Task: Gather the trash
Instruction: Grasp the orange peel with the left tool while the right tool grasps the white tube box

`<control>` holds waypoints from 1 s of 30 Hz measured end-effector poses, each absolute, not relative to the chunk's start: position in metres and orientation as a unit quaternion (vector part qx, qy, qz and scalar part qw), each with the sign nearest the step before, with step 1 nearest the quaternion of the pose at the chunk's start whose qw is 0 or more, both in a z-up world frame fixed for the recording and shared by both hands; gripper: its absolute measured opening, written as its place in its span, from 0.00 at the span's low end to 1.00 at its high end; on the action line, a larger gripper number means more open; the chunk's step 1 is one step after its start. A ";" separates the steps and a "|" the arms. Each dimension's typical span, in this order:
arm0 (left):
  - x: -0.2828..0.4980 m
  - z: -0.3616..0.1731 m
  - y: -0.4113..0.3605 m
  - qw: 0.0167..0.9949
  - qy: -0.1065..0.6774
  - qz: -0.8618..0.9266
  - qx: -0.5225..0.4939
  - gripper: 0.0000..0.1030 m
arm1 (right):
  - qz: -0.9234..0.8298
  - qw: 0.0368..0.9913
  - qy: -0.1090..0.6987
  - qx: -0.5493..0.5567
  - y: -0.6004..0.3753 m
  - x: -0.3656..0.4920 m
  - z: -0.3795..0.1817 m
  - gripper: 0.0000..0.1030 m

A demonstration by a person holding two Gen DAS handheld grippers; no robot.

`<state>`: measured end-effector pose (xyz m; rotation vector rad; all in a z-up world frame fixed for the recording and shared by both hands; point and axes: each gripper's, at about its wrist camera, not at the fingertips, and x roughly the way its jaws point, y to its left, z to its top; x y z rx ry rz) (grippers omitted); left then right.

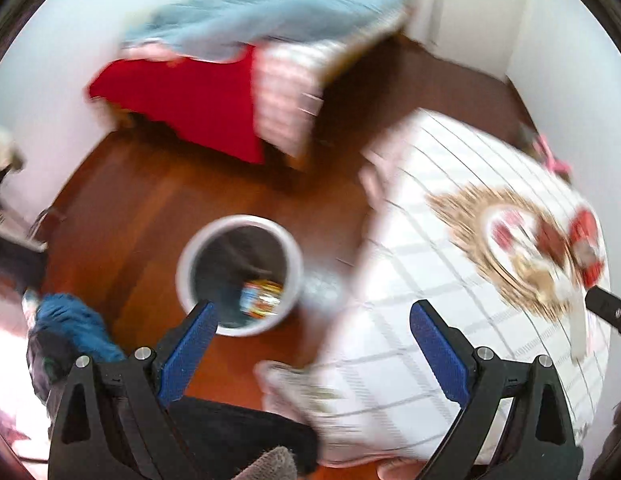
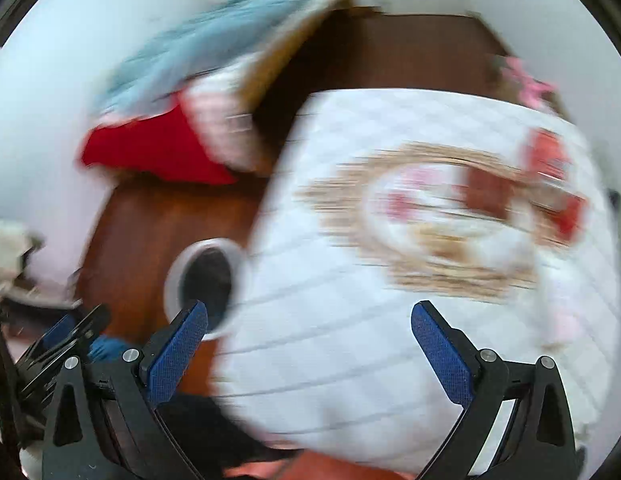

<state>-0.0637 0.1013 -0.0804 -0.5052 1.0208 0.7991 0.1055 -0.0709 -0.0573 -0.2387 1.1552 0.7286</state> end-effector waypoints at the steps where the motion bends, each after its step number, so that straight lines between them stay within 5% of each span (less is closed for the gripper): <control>1: -0.044 -0.087 0.090 0.771 0.479 0.354 -0.226 0.95 | 0.307 0.776 0.539 -0.112 -0.090 0.125 -0.065 1.00; 7: 0.056 -0.123 0.028 0.784 0.525 0.274 -0.187 0.95 | 0.203 0.782 0.577 -0.117 -0.169 0.208 -0.122 0.98; 11: 0.093 -0.134 0.003 0.794 0.540 0.231 -0.154 0.95 | 0.188 0.767 0.601 -0.120 -0.190 0.236 -0.160 0.85; 13: 0.109 -0.137 -0.007 0.802 0.543 0.207 -0.137 0.95 | 0.196 0.761 0.608 -0.118 -0.194 0.243 -0.170 0.75; 15: 0.124 -0.138 -0.014 0.809 0.545 0.180 -0.124 0.95 | 0.200 0.763 0.604 -0.116 -0.199 0.247 -0.172 0.53; 26: 0.185 -0.166 -0.021 0.820 0.563 0.034 -0.100 0.94 | 0.171 0.767 0.611 -0.093 -0.234 0.280 -0.168 0.53; 28: 0.189 -0.171 -0.023 0.820 0.564 0.028 -0.089 0.84 | 0.170 0.767 0.610 -0.100 -0.229 0.279 -0.170 0.53; 30: 0.192 -0.174 -0.024 0.819 0.567 0.026 -0.087 0.57 | 0.170 0.768 0.609 -0.101 -0.224 0.279 -0.168 0.53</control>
